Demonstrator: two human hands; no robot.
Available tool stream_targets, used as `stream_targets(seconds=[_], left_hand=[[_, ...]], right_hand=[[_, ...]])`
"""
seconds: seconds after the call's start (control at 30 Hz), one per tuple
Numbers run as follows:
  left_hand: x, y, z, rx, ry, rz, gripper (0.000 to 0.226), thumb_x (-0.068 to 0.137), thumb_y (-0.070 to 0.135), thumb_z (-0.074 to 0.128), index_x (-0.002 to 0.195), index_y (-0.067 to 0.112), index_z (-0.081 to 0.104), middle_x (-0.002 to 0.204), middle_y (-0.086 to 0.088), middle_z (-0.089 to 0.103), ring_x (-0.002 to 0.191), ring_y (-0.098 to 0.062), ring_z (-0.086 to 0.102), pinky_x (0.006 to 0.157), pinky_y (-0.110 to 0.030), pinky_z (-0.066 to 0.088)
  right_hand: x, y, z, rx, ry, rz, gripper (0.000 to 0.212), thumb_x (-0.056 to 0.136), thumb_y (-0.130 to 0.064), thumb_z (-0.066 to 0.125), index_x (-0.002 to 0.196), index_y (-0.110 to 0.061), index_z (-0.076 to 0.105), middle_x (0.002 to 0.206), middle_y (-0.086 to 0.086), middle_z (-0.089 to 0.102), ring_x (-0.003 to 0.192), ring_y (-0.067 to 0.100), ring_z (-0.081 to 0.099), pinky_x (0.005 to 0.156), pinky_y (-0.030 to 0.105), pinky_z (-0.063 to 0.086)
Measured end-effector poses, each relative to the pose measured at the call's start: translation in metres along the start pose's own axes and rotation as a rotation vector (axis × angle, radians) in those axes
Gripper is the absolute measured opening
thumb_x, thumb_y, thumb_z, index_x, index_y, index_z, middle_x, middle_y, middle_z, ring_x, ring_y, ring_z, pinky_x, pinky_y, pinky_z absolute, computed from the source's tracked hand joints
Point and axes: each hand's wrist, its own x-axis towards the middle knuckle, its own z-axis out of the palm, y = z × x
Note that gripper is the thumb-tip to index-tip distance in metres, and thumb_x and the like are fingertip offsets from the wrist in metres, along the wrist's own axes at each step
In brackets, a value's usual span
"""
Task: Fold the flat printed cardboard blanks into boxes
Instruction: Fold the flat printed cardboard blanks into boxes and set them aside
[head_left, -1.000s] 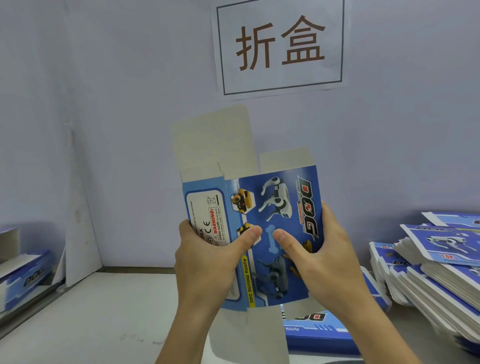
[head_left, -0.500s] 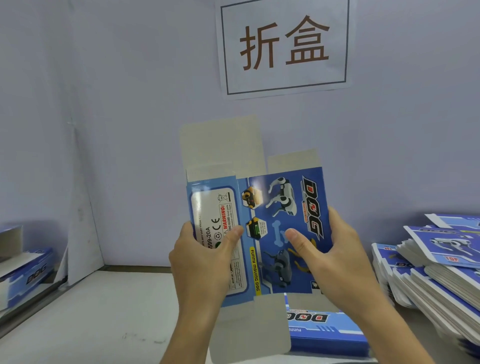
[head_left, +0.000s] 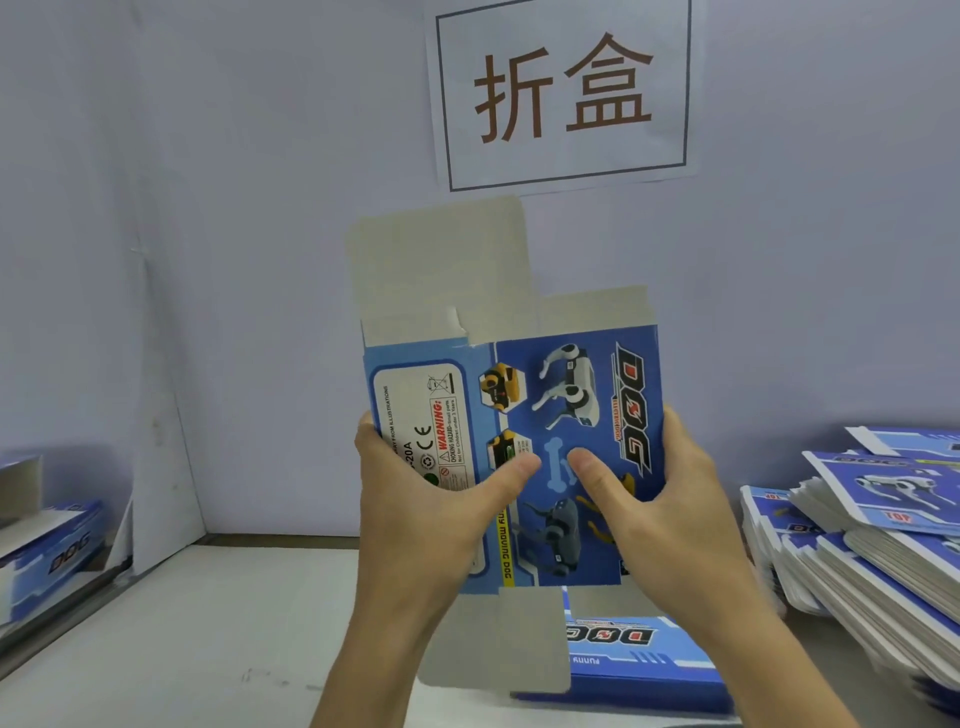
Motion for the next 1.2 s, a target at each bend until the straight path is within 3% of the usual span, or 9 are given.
stream_targets(seconds=[0.2, 0.33, 0.5, 0.63, 0.73, 0.97, 1.07, 1.17, 1.2], left_hand=[[0.002, -0.007, -0.009, 0.125, 0.089, -0.006, 0.098, 0.034, 0.064, 0.079, 0.117, 0.024, 0.047, 0.101, 0.016, 0.058, 0.084, -0.001, 0.058, 0.054, -0.01, 0.047], [0.006, -0.008, -0.019, 0.078, -0.09, 0.02, 0.082, 0.029, 0.059, 0.083, 0.099, 0.031, 0.05, 0.089, 0.015, 0.067, 0.083, 0.001, 0.065, 0.055, -0.011, 0.052], [0.001, 0.005, -0.016, 0.043, -0.273, 0.112, 0.084, 0.037, 0.048, 0.088, 0.109, 0.046, 0.044, 0.098, 0.034, 0.06, 0.095, 0.011, 0.061, 0.063, -0.007, 0.052], [-0.005, 0.01, -0.011, 0.059, -0.277, 0.165, 0.121, 0.033, 0.066, 0.084, 0.133, 0.066, 0.015, 0.125, 0.038, 0.038, 0.115, 0.023, 0.041, 0.08, -0.001, 0.045], [-0.013, 0.01, -0.001, 0.063, -0.238, 0.186, 0.128, 0.029, 0.068, 0.082, 0.138, 0.059, 0.016, 0.134, 0.026, 0.037, 0.119, 0.023, 0.037, 0.088, -0.002, 0.044], [-0.022, 0.013, 0.015, 0.015, -0.162, 0.257, 0.124, 0.031, 0.069, 0.087, 0.135, 0.062, 0.019, 0.124, 0.036, 0.04, 0.118, 0.02, 0.043, 0.083, -0.001, 0.044], [-0.021, 0.014, 0.013, 0.038, -0.166, 0.247, 0.128, 0.034, 0.069, 0.085, 0.146, 0.048, 0.027, 0.127, 0.03, 0.046, 0.118, 0.007, 0.053, 0.091, -0.022, 0.056], [-0.017, 0.019, 0.005, 0.015, -0.196, 0.223, 0.116, 0.043, 0.059, 0.094, 0.142, 0.05, 0.034, 0.124, 0.027, 0.054, 0.115, -0.001, 0.06, 0.09, -0.031, 0.059], [-0.015, 0.021, 0.002, -0.033, -0.205, 0.22, 0.105, 0.046, 0.054, 0.093, 0.136, 0.051, 0.039, 0.119, 0.028, 0.059, 0.109, -0.001, 0.064, 0.084, -0.026, 0.059]], right_hand=[[-0.001, -0.006, -0.006, 0.127, -0.101, 0.051, 0.031, 0.079, -0.045, 0.069, 0.1, -0.023, 0.067, 0.095, -0.003, 0.076, 0.087, 0.016, 0.075, 0.059, 0.027, 0.061], [0.003, -0.022, -0.03, 0.115, -0.092, 0.053, 0.071, 0.073, -0.069, 0.07, 0.094, -0.001, 0.069, 0.089, 0.033, 0.066, 0.08, 0.052, 0.065, 0.07, 0.06, 0.057], [0.0, -0.052, -0.05, 0.097, -0.002, 0.03, 0.034, 0.062, -0.063, 0.081, 0.073, -0.031, 0.075, 0.074, 0.01, 0.076, 0.065, 0.03, 0.074, 0.065, 0.044, 0.056], [-0.004, -0.063, -0.042, -0.032, -0.031, 0.104, 0.04, 0.069, -0.051, 0.082, 0.074, -0.014, 0.068, 0.073, 0.029, 0.067, 0.065, 0.048, 0.066, 0.063, 0.055, 0.054], [-0.002, -0.061, -0.035, -0.096, 0.073, 0.1, 0.039, 0.085, -0.031, 0.071, 0.075, 0.003, 0.056, 0.079, 0.036, 0.059, 0.067, 0.053, 0.056, 0.05, 0.037, 0.045], [-0.001, -0.056, -0.027, -0.112, 0.266, 0.062, 0.032, 0.088, -0.016, 0.063, 0.066, 0.003, 0.048, 0.058, 0.028, 0.05, 0.039, 0.025, 0.04, 0.033, 0.025, 0.033], [0.001, -0.054, -0.027, -0.094, 0.234, 0.042, 0.026, 0.092, -0.021, 0.059, 0.073, -0.003, 0.059, 0.068, 0.027, 0.06, 0.058, 0.045, 0.056, 0.044, 0.033, 0.044], [0.004, -0.051, -0.032, 0.075, 0.01, 0.07, 0.013, 0.091, -0.04, 0.064, 0.098, -0.036, 0.074, 0.087, -0.007, 0.076, 0.078, 0.022, 0.074, 0.077, 0.044, 0.061], [0.003, -0.05, -0.035, 0.155, -0.097, 0.091, 0.029, 0.084, -0.048, 0.068, 0.113, -0.045, 0.068, 0.103, -0.012, 0.076, 0.093, 0.018, 0.074, 0.089, 0.049, 0.057]])
